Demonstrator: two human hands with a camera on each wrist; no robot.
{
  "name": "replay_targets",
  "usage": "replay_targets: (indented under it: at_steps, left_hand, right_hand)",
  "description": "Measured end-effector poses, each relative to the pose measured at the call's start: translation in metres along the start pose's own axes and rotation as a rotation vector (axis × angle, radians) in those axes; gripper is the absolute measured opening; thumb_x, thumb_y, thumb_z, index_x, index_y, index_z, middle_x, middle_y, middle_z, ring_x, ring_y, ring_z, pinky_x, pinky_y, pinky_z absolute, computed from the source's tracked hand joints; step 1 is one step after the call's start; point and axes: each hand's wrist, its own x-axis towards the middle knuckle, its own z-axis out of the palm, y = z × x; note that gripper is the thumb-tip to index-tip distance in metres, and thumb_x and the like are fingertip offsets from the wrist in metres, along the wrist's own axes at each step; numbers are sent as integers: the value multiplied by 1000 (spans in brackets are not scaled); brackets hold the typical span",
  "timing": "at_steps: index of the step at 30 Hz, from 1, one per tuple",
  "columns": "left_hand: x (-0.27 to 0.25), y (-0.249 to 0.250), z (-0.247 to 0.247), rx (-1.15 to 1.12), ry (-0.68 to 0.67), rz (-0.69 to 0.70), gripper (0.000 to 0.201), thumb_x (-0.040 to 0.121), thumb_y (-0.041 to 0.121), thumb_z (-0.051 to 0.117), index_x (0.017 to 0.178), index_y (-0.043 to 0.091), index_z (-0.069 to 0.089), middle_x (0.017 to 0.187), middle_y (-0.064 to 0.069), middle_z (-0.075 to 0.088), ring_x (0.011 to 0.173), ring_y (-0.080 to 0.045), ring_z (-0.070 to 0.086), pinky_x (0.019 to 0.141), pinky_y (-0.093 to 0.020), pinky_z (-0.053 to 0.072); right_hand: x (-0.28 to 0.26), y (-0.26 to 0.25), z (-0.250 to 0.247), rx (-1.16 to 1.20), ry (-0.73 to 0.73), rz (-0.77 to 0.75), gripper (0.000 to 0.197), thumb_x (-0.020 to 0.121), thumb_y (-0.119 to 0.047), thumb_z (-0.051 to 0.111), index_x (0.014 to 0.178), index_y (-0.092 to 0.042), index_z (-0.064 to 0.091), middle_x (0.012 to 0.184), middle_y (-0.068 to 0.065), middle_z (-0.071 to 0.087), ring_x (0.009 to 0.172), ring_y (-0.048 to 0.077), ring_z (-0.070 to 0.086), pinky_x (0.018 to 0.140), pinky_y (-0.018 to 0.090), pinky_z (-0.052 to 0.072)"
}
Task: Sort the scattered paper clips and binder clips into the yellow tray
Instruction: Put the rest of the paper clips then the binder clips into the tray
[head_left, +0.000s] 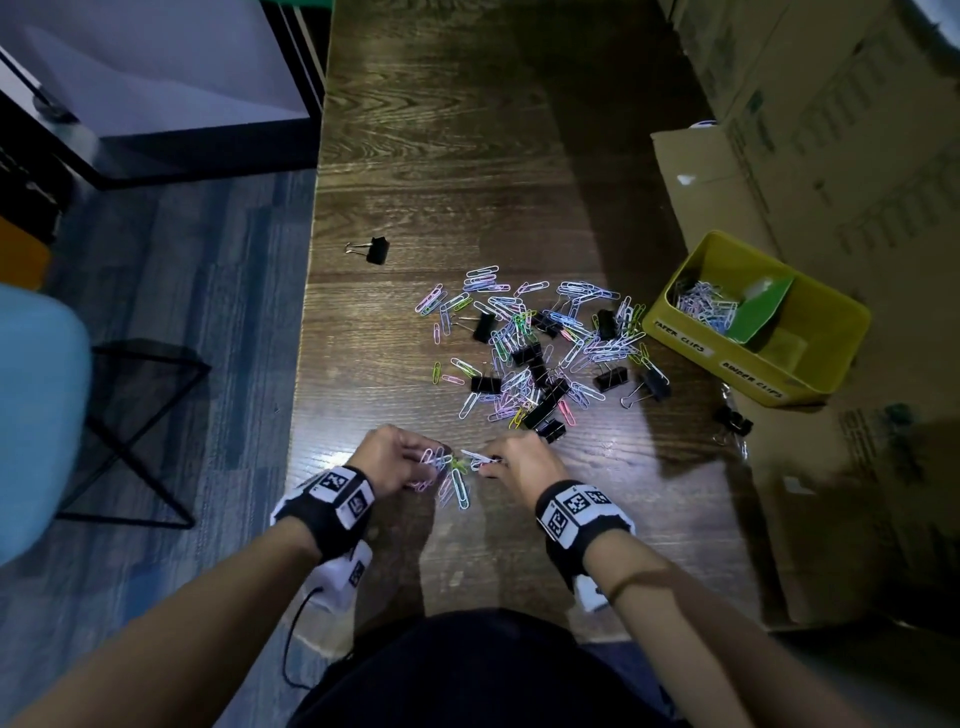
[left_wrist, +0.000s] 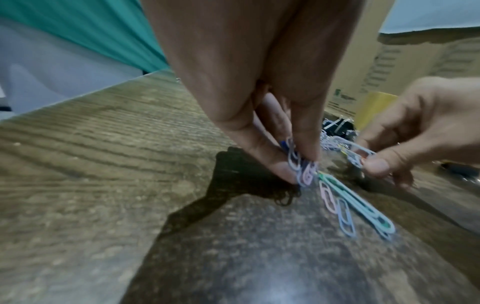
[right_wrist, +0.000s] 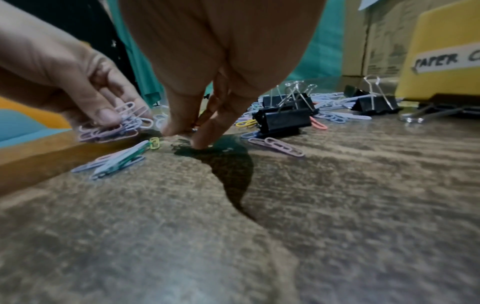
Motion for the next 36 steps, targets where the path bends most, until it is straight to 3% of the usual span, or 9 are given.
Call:
replay_targets:
  at_steps: [7, 11, 13, 17, 20, 25, 29, 33, 36]
  left_hand:
    - [8, 13, -19, -287, -52, -99, 29, 67, -10, 72, 89, 10, 71, 70, -9, 73, 62, -15, 69, 61, -28, 57]
    - [10, 47, -21, -343, -70, -86, 29, 70, -10, 70, 92, 9, 69, 67, -4, 73, 60, -10, 68, 51, -21, 54]
    - [14, 73, -18, -351, -101, -48, 29, 69, -7, 71, 92, 11, 70, 67, -1, 72, 59, -9, 67, 50, -19, 52]
    - [26, 147, -1, -337, -193, 60, 33, 68, 3, 71, 98, 14, 68, 75, 0, 73, 65, -9, 68, 55, -18, 53]
    - [45, 205, 27, -468, -227, 136, 32, 67, -2, 71, 96, 13, 69, 75, -3, 73, 62, -12, 67, 57, -21, 56]
    - [85, 285, 82, -543, -183, 196, 23, 75, -11, 65, 92, 5, 65, 65, -2, 71, 56, -11, 66, 53, -19, 55]
    - [117, 318, 119, -484, -110, 178, 22, 74, -6, 69, 91, 7, 67, 74, -7, 69, 64, -17, 65, 54, -24, 55]
    - [151, 335, 144, -183, -59, 200, 23, 79, 5, 69, 102, 9, 69, 89, -9, 69, 70, -20, 65, 62, -27, 57]
    - [162, 339, 148, 175, -64, 235, 25, 84, 19, 62, 108, 22, 68, 104, 1, 67, 91, -18, 64, 80, -23, 51]
  right_hand:
    - [-10, 19, -12, 323, 142, -60, 27, 82, -26, 69, 102, -7, 71, 103, 9, 70, 89, 19, 63, 90, 35, 49]
    - [-26, 26, -29, 689, 191, -13, 20, 80, -16, 71, 97, -5, 72, 97, 9, 68, 69, 17, 63, 68, 27, 57]
    - [-35, 32, -40, 867, 253, -10, 10, 77, -12, 72, 87, -15, 74, 91, 8, 69, 63, 19, 63, 57, 26, 55]
    - [-53, 47, -74, 1135, 428, 4, 12, 72, -13, 74, 81, -20, 76, 78, 1, 73, 59, 16, 63, 51, 25, 53]
    - [-64, 61, -111, 1143, 575, -46, 11, 77, -5, 71, 87, -11, 73, 72, 1, 71, 58, 14, 61, 50, 21, 52]
    - [-65, 96, -166, 1136, 773, -30, 12, 80, -9, 70, 81, -20, 72, 59, -4, 69, 48, 8, 57, 46, 19, 51]
    - [-60, 127, -203, 1048, 914, 38, 3, 84, -13, 68, 84, -14, 70, 58, -8, 66, 48, 0, 55, 47, 14, 46]
    - [-46, 161, -226, 908, 974, 177, 21, 83, -17, 69, 96, -1, 69, 67, 1, 66, 50, 1, 58, 51, 16, 51]
    - [-31, 178, -236, 792, 895, 262, 18, 85, -18, 67, 98, -5, 69, 77, 8, 70, 61, 7, 65, 65, 23, 57]
